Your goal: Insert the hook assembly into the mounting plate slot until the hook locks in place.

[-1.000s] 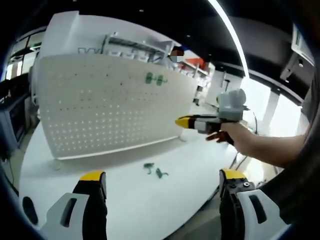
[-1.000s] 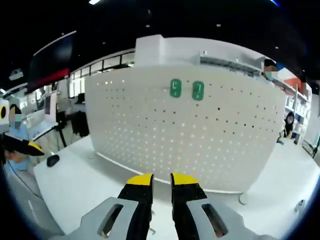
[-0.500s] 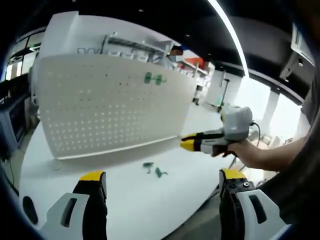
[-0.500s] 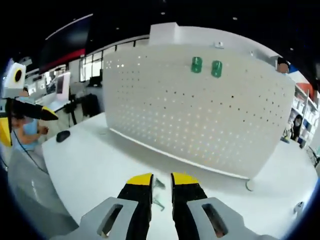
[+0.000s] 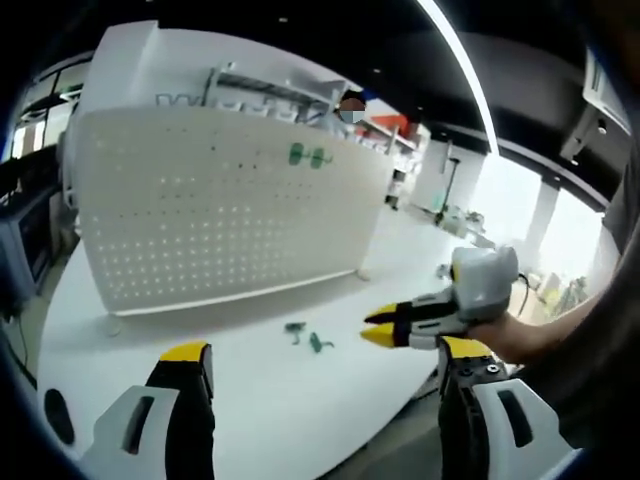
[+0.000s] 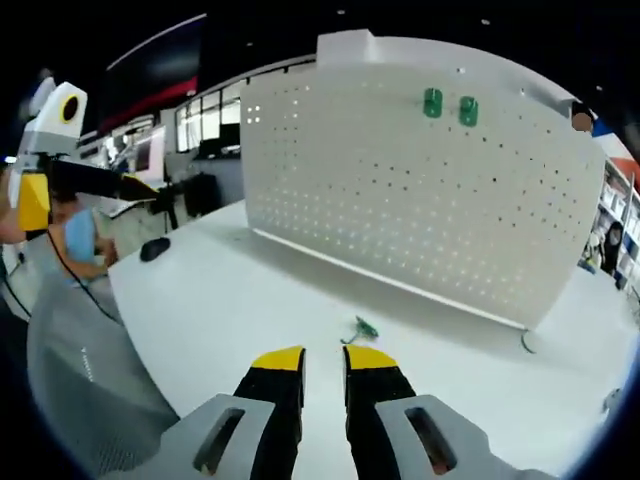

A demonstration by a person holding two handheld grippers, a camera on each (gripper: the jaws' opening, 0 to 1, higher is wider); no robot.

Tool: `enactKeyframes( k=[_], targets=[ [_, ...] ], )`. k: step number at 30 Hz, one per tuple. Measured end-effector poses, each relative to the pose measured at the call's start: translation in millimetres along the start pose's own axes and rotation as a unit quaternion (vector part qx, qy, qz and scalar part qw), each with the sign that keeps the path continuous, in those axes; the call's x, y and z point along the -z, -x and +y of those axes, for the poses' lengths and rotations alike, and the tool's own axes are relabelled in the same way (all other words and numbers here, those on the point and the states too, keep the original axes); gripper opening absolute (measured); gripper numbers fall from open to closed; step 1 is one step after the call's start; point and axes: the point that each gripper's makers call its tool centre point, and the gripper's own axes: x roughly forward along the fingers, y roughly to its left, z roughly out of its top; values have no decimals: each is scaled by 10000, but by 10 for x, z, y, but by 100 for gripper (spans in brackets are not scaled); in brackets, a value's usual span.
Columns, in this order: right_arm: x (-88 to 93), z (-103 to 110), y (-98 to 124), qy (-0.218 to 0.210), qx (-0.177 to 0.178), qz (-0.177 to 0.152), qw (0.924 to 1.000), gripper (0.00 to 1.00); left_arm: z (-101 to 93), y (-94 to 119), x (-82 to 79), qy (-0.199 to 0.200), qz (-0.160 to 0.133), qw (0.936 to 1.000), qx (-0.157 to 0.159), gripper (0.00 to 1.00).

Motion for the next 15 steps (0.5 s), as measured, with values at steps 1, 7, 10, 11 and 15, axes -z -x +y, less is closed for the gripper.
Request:
enactKeyframes(
  k=[1, 7, 10, 11, 15],
  targets=[
    [18, 15, 6, -3, -17, 20, 10000, 13, 1, 1, 3, -3, 4, 10000, -1, 95],
    [111, 43, 55, 61, -57, 125, 9999, 13, 9, -6, 18, 11, 23, 10000, -2, 95],
    [143, 44, 75, 62, -50, 155, 9998, 13, 4, -15, 21, -3, 31, 10000, 7, 95],
    [155, 49, 81, 76, -51, 162, 9998, 13, 3, -17, 22, -4, 36, 10000, 8, 95],
    [193, 53, 99, 51, -41, 195, 9998, 13, 1, -23, 27, 4, 37, 10000, 14, 95]
  ],
)
